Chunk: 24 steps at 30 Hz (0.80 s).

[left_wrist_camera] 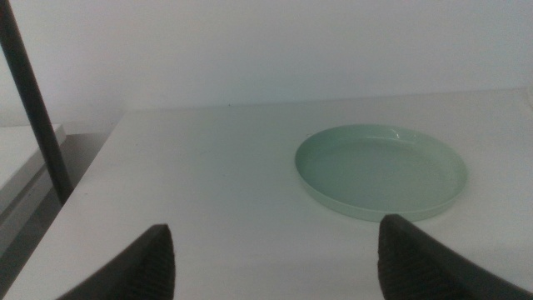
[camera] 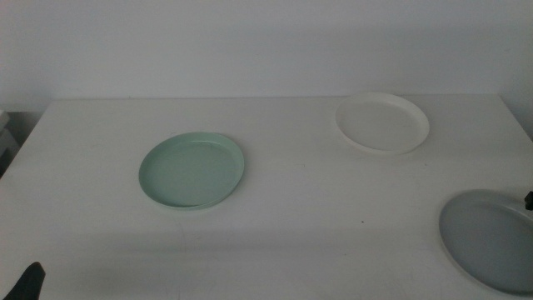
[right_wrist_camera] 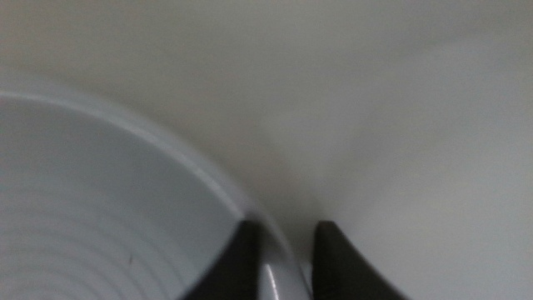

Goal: Stack the three bowls on top of each other.

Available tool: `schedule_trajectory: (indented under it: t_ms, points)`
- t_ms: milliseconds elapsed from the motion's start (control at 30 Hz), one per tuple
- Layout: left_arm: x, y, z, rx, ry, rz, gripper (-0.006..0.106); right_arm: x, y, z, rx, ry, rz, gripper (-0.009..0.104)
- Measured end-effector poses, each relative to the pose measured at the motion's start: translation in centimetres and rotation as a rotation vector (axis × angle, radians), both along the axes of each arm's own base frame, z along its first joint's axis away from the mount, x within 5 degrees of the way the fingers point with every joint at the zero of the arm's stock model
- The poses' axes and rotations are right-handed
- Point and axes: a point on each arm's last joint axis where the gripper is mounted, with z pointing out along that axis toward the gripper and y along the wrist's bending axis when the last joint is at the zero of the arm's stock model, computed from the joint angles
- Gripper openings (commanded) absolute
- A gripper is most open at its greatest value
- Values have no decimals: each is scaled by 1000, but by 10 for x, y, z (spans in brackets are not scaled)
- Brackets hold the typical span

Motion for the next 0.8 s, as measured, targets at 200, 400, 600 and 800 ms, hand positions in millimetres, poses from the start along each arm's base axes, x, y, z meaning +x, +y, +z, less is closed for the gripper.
schedule_trajectory:
  t_ms: [200, 400, 600, 800]
  points:
    - [0, 0, 0, 0, 0, 0, 80, -1, 4, 5, 12, 10, -16, -1]
    - [0, 0, 0, 0, 0, 0, 80, -6, 40, 46, 10, -38, 73, -1]
    - [0, 0, 0, 0, 0, 0, 80, -10, 113, 78, 68, -108, 259, -1]
    - [0, 0, 0, 0, 0, 0, 80, -11, 182, 82, 188, -195, 375, -1]
